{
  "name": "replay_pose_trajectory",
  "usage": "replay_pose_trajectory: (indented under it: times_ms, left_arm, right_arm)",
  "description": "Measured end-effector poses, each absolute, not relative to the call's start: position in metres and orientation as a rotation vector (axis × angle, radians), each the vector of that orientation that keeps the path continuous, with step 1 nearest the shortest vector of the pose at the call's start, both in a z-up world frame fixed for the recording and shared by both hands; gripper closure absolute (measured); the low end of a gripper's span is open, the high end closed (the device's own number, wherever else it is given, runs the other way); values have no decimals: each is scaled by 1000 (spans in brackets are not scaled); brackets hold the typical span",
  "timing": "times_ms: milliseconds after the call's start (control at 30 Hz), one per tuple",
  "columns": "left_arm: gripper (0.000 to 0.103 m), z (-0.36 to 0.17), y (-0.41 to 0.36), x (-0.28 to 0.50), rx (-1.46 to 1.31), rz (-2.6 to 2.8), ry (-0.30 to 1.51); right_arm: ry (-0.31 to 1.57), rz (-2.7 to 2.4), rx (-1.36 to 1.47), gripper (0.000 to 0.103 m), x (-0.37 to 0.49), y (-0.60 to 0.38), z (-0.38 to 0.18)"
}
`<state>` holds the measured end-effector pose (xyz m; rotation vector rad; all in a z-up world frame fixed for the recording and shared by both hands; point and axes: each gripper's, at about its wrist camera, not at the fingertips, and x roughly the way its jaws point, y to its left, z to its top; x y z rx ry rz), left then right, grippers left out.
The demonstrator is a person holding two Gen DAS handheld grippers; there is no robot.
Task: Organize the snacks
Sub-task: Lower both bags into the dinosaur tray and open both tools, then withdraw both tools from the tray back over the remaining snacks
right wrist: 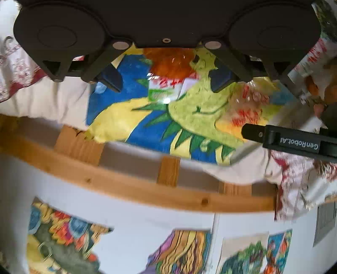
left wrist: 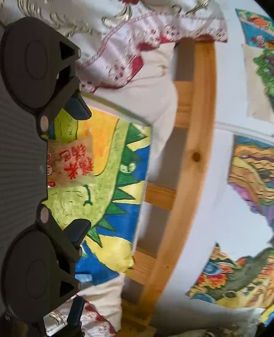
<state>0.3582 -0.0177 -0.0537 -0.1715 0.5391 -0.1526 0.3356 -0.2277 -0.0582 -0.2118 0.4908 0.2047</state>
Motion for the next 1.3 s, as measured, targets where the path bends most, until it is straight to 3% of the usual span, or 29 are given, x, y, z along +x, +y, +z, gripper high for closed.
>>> replay_pose_trajectory:
  times_ms: [200,733,1300]
  left_arm:
    - [1,-31,-7,328,-185,-132,484]
    - [1,3,3,215,-96,-89,392]
    - [0,-9,5,118,-83,-64,439]
  right_arm:
    - [406,187,-171,1,305,-235,-30]
    - [274,176,-97,1,199,-235,18]
    - [354,138,38,1,113,-241,15]
